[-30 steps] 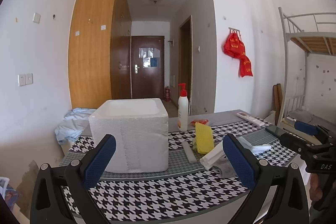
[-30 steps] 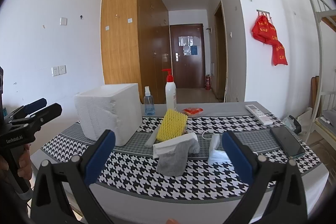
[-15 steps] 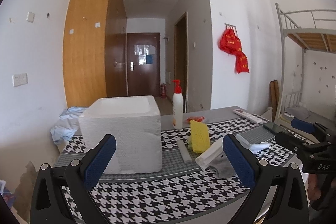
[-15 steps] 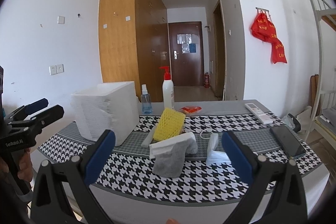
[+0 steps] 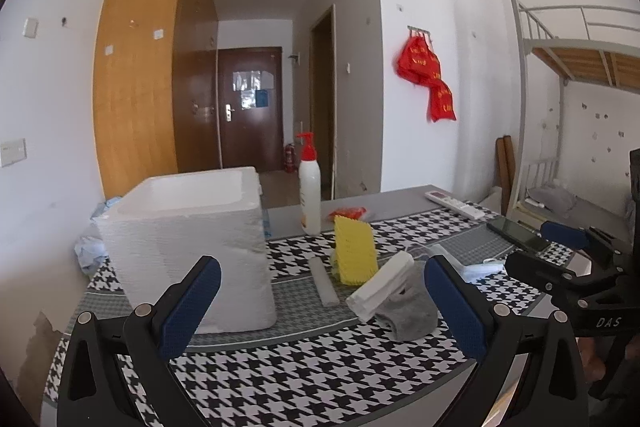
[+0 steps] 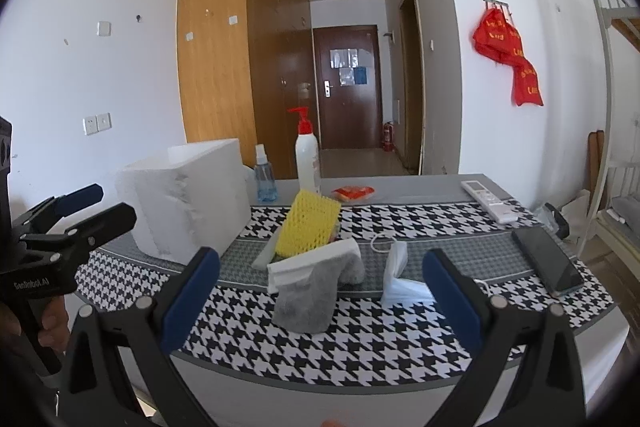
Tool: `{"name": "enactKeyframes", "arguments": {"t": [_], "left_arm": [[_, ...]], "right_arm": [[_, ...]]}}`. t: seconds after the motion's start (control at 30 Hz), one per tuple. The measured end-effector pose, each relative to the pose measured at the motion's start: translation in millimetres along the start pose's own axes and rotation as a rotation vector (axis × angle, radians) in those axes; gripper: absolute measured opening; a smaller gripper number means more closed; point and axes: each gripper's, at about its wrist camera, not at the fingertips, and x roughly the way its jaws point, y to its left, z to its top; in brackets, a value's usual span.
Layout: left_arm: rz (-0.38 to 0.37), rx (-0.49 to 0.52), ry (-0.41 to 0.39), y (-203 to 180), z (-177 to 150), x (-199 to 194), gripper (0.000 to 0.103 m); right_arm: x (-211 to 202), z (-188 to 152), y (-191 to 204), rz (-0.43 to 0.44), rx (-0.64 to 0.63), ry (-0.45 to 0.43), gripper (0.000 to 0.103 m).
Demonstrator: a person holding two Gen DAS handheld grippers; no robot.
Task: Organize soft objects
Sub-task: 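Move the left tool toward the grey sock and close on it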
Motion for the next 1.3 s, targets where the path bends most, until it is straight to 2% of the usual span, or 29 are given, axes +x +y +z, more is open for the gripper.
{"name": "enactKeyframes", "arguments": {"t": [0.57,1.1,1.3], "left_arm": [[-0.075,0.044,0.122,-29,-10,47,0.102],[-0.161,0.102,0.225,-67,-22,85,0.102],[-0.162,0.117,0.269,-76,-27,101,0.102]], "right_arm": [[31,-11,-36,-0.069,0.070,0.120,0.102],[45,-22,-75,-0.121,0.114,0.173,0.102],[51,-26,-84,-0.118,0.128,0.186,0.102]]}}
